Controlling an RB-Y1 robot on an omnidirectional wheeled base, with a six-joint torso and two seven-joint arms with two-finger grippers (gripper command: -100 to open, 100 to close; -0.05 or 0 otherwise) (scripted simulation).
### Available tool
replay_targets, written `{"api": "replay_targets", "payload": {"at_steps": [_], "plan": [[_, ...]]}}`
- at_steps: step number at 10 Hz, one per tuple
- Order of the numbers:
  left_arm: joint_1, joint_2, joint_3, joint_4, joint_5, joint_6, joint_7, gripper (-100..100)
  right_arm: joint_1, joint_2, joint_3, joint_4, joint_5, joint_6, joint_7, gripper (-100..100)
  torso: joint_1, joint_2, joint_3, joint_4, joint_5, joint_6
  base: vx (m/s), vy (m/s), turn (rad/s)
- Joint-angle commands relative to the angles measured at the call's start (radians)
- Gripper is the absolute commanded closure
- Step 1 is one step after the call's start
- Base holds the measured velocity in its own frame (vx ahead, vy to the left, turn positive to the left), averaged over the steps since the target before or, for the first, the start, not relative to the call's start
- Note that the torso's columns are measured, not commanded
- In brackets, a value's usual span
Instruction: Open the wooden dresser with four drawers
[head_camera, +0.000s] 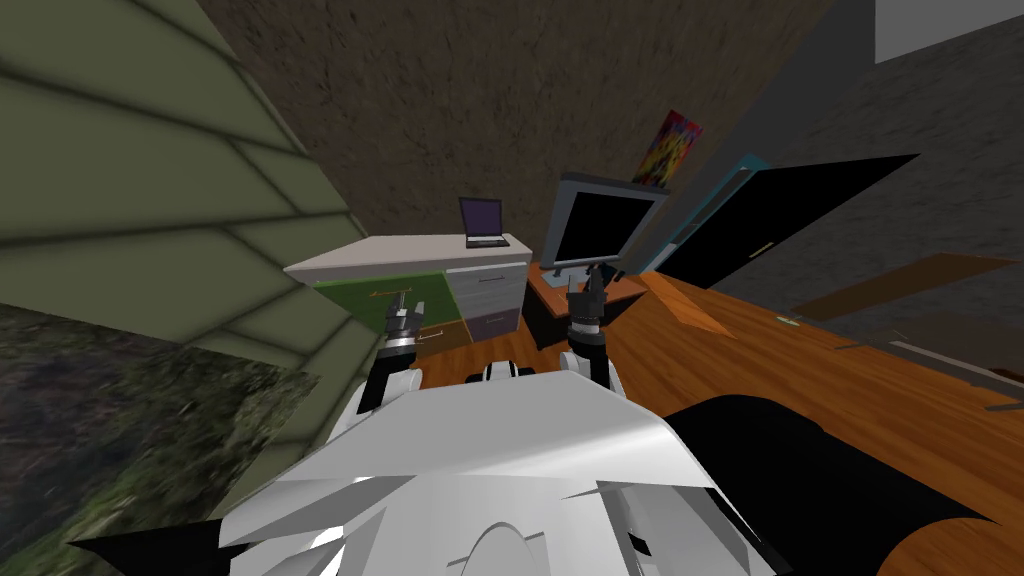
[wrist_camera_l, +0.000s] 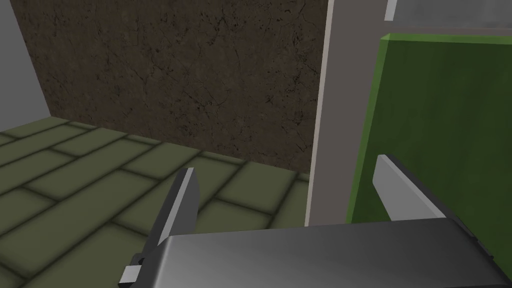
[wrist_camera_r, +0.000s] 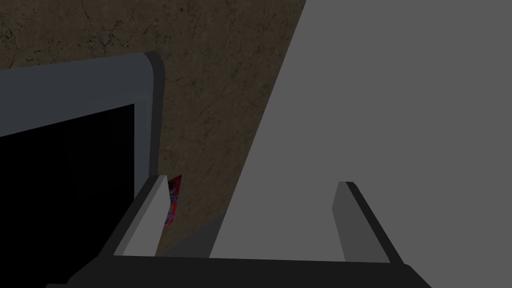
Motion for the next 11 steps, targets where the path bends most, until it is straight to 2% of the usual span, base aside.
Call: {"api": "replay_targets", "payload": {"at_steps": [1,8,10,11], "plan": [[-0.016,0.003,0.003,0.046,0.004,0.012,-0.006,-100,0.000,0.000,0.000,0.000,0.000,0.000,0.000,0,-0.001,0.000,0.000,0.000,0.000,0.000,0.119,-0.106,-0.020],[-0.090,0.003,0.017,0.198,0.014,0.038,-0.023,-100,0.000,0.000,0.000,0.000,0.000,0.000,0.000,0,0.001,0.001,0.001,0.000,0.000,0.000,0.109,-0.111,-0.029],[-0.113,-0.018,0.022,0.244,0.017,0.046,-0.029,-100,0.000,0.000,0.000,0.000,0.000,0.000,0.000,0,-0.002,-0.003,-0.001,-0.001,-0.001,0.000,0.153,-0.134,-0.030],[-0.128,-0.042,0.025,0.272,0.019,0.051,-0.032,-100,0.000,0.000,0.000,0.000,0.000,0.000,0.000,0,-0.002,-0.001,-0.001,-0.001,-0.001,0.000,0.137,-0.147,-0.040]]}}
